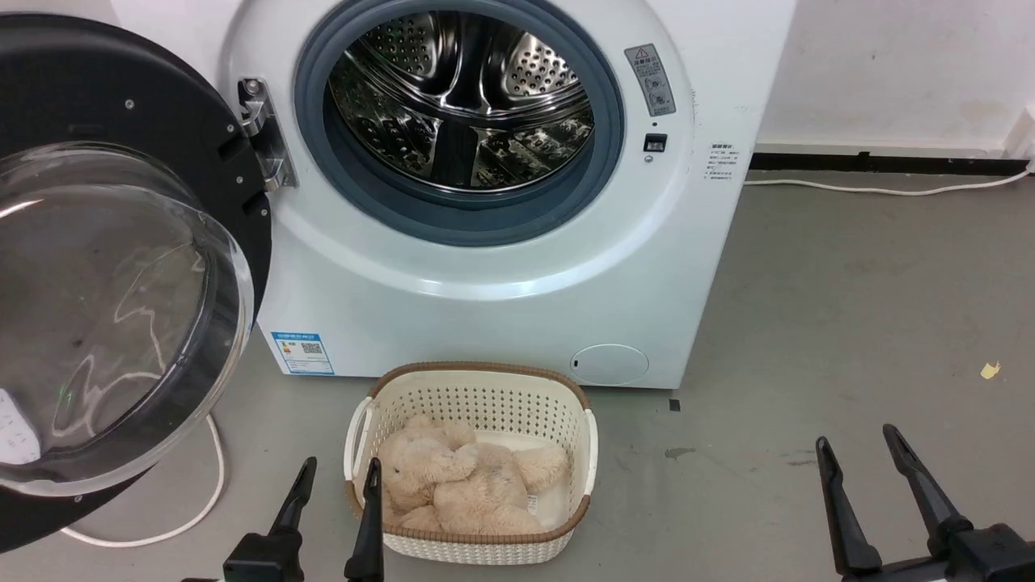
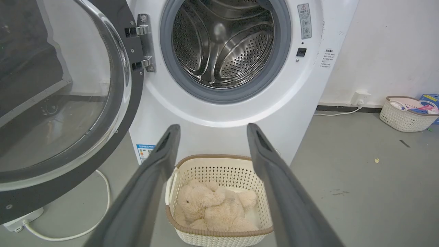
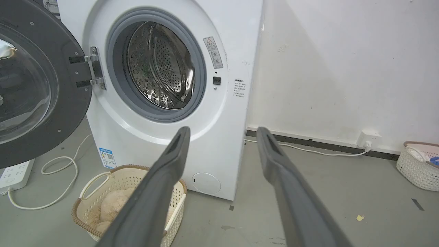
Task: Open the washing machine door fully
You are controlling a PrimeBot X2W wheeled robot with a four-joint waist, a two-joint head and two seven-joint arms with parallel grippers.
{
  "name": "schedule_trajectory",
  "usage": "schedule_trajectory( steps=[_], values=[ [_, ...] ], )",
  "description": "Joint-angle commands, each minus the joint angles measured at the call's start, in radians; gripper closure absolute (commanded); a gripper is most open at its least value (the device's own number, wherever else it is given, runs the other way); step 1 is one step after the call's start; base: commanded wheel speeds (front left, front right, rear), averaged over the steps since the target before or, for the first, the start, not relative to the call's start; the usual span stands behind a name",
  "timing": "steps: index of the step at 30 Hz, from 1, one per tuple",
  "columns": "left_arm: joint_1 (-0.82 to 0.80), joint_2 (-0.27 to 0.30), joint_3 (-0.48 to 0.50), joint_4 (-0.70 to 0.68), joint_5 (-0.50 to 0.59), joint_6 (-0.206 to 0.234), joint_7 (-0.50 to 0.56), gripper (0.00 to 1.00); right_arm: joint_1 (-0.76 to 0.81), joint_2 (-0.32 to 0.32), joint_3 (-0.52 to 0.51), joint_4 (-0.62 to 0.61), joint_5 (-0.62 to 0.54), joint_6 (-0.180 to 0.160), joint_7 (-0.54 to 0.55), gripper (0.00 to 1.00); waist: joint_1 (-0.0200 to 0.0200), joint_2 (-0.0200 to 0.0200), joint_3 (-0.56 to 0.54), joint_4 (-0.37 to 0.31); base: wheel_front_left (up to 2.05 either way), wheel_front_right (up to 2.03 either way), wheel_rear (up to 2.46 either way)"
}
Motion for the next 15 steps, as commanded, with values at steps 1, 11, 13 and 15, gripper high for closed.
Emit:
schedule_trajectory(
  steps=[1,11,13,15],
  values=[
    [0.007,-0.003,0.000,0.004,-0.004,0.006,-0.003,0.00,0.012,0.004,0.001,0.005,0.005,-0.001,-0.004,0.00,0.0000,0.0000,0.000,0.003,0.00,0.00,0.00],
    [0.000,0.007,-0.008,0.010,0.007,0.010,0.011,1.00,0.000,0.000,0.002,0.027,0.009,0.000,0.000,1.00,0.0000,0.0000,0.001,0.007,0.00,0.00,0.00],
    [-0.001,0.007,-0.007,0.010,0.005,0.009,0.012,1.00,-0.001,0.000,0.002,0.027,0.009,0.000,0.001,1.00,0.0000,0.0000,0.001,0.006,0.00,0.00,0.00],
    [-0.001,0.007,-0.006,0.010,0.005,0.009,0.012,1.00,-0.001,0.000,0.002,0.027,0.009,0.000,0.001,1.00,0.0000,0.0000,0.001,0.006,0.00,0.00,0.00]
  ],
)
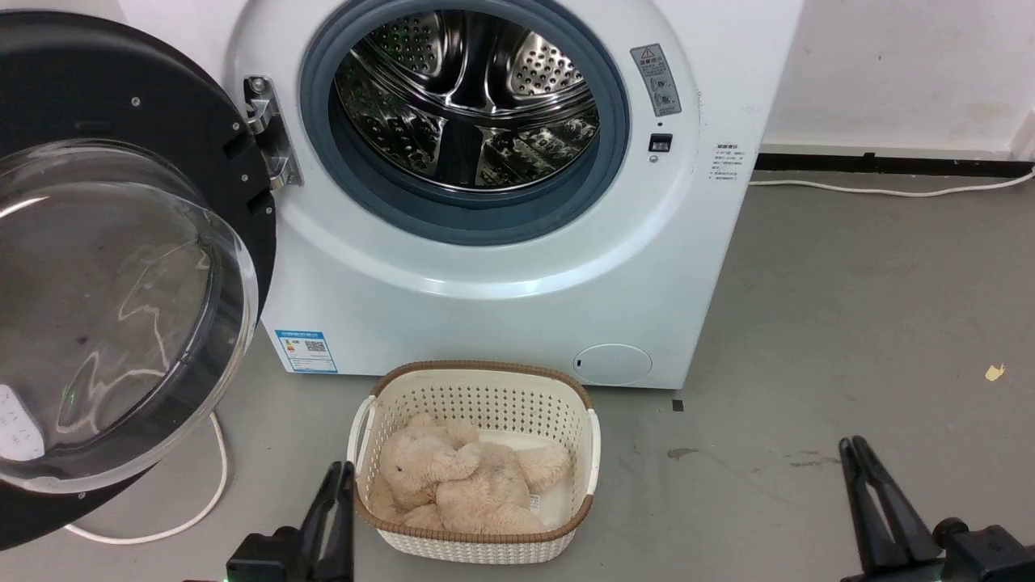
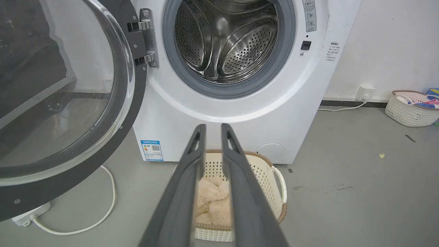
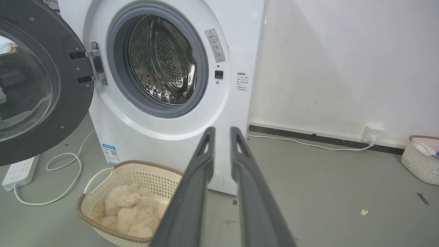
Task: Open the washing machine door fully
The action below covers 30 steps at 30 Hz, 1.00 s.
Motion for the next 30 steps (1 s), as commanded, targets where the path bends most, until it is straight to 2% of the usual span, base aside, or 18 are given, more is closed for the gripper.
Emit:
schedule_trajectory(
  steps=[1,30],
  values=[
    [0.000,-0.001,0.001,0.000,0.002,-0.001,0.001,1.00,-0.001,0.000,0.000,0.000,0.000,0.000,0.002,1.00,0.0000,0.0000,0.000,0.000,0.00,0.00,0.00],
    [-0.019,-0.035,0.058,-0.016,0.060,-0.038,0.053,1.00,-0.032,0.001,0.017,0.006,-0.002,0.000,0.059,1.00,0.0000,0.0000,0.003,-0.010,0.00,0.00,0.00]
  ],
)
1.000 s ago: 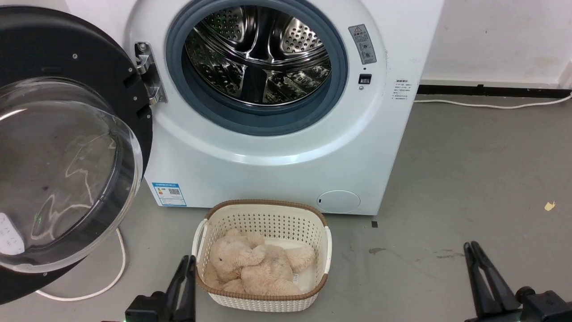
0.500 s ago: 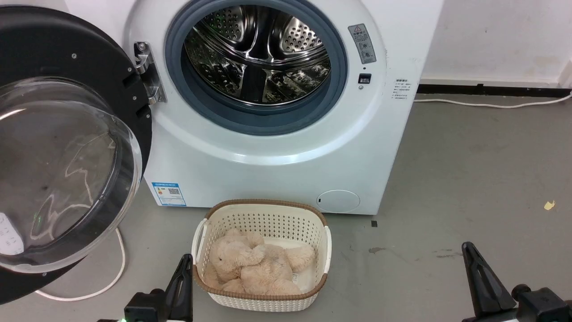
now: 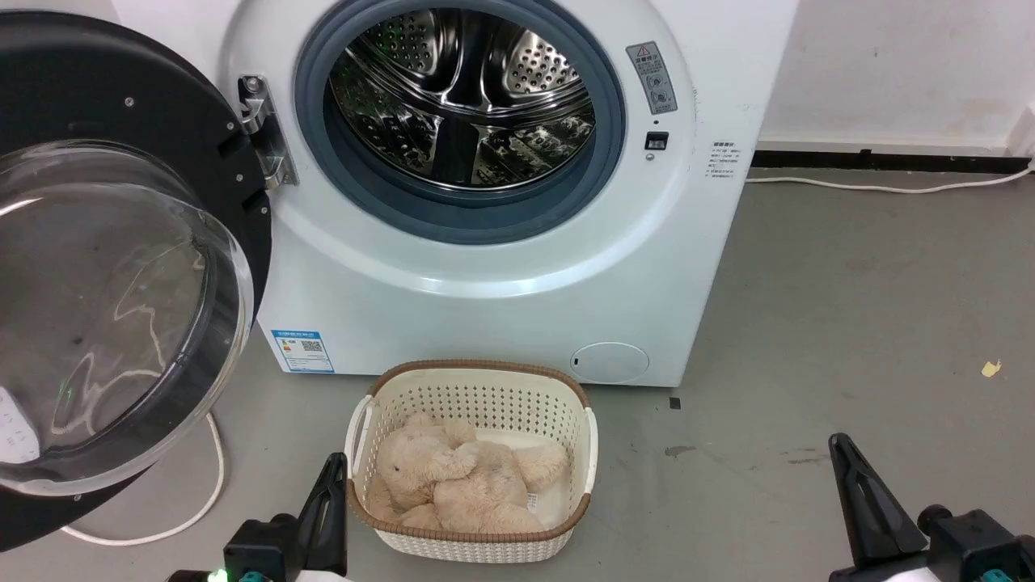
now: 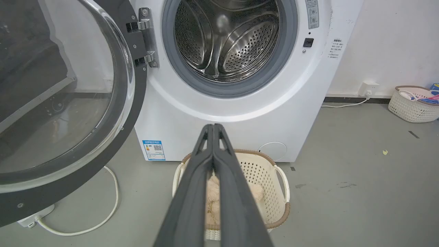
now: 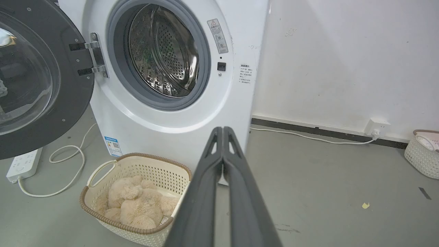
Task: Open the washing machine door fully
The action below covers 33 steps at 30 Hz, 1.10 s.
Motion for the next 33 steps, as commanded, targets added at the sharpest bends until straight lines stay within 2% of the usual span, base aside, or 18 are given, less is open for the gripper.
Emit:
schedule_trajectory(
  steps=[1,33],
  values=[
    [-0.014,-0.006,0.009,-0.006,0.012,-0.005,0.006,1.00,-0.017,0.001,0.003,0.002,-0.002,0.000,0.007,1.00,0.0000,0.0000,0.000,0.000,0.00,0.00,0.00],
    [-0.035,-0.045,0.073,-0.024,0.079,-0.047,0.066,1.00,-0.053,0.002,0.022,0.009,-0.004,0.000,0.073,1.00,-0.0001,0.0000,0.004,-0.011,0.00,0.00,0.00]
  ],
)
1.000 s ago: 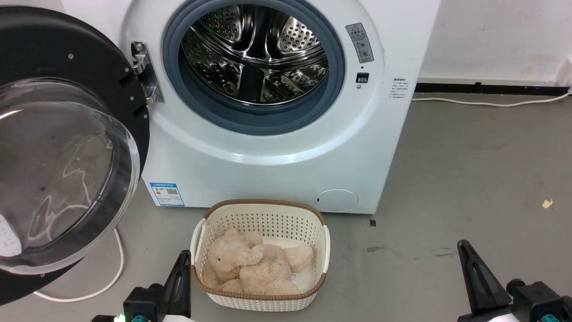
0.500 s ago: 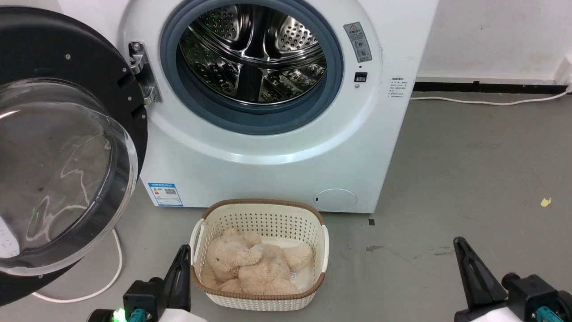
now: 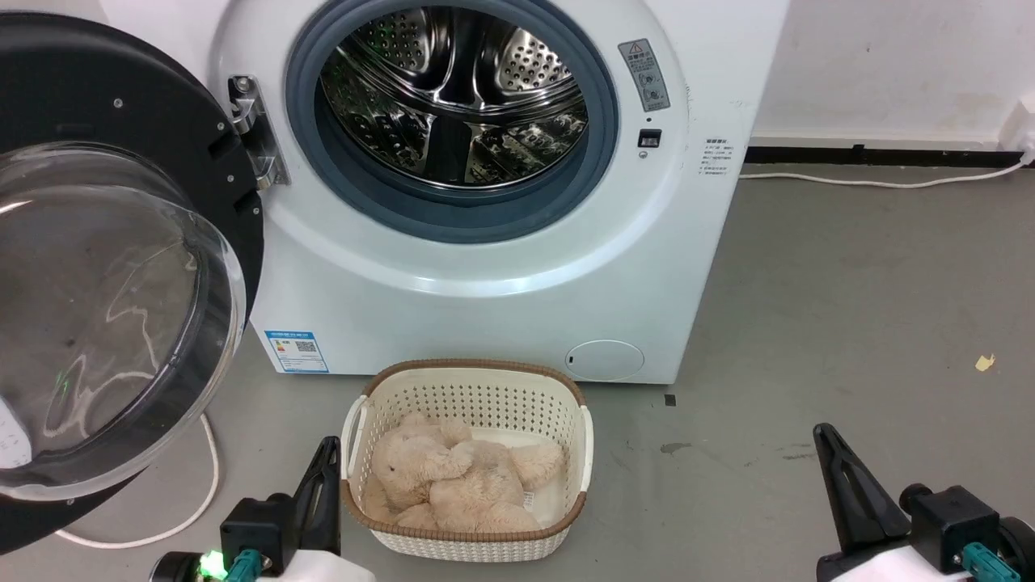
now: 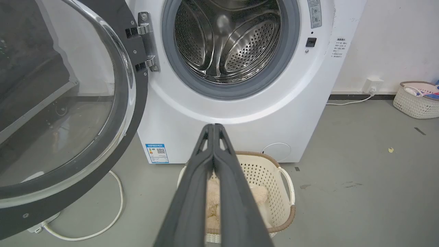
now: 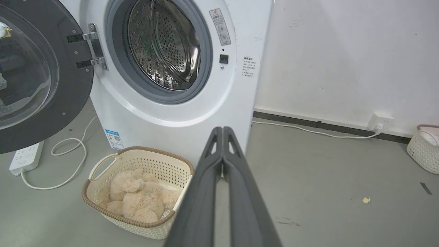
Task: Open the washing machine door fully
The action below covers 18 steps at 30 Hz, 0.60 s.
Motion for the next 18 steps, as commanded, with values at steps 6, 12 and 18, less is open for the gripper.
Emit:
schedule_trajectory(
  steps=[6,12,18],
  values=[
    [-0.020,-0.014,0.020,-0.007,0.022,-0.012,0.015,1.00,-0.022,0.002,0.006,0.003,-0.004,-0.001,0.015,1.00,-0.0001,0.0000,0.001,-0.002,0.00,0.00,0.00],
    [-0.024,-0.022,0.032,-0.011,0.034,-0.020,0.026,1.00,-0.029,0.002,0.010,0.004,-0.005,-0.001,0.028,1.00,-0.0001,0.0000,0.001,-0.004,0.00,0.00,0.00],
    [-0.028,-0.029,0.044,-0.014,0.047,-0.028,0.038,1.00,-0.035,0.003,0.013,0.005,-0.005,-0.001,0.040,1.00,-0.0001,0.0000,0.002,-0.006,0.00,0.00,0.00]
  ],
)
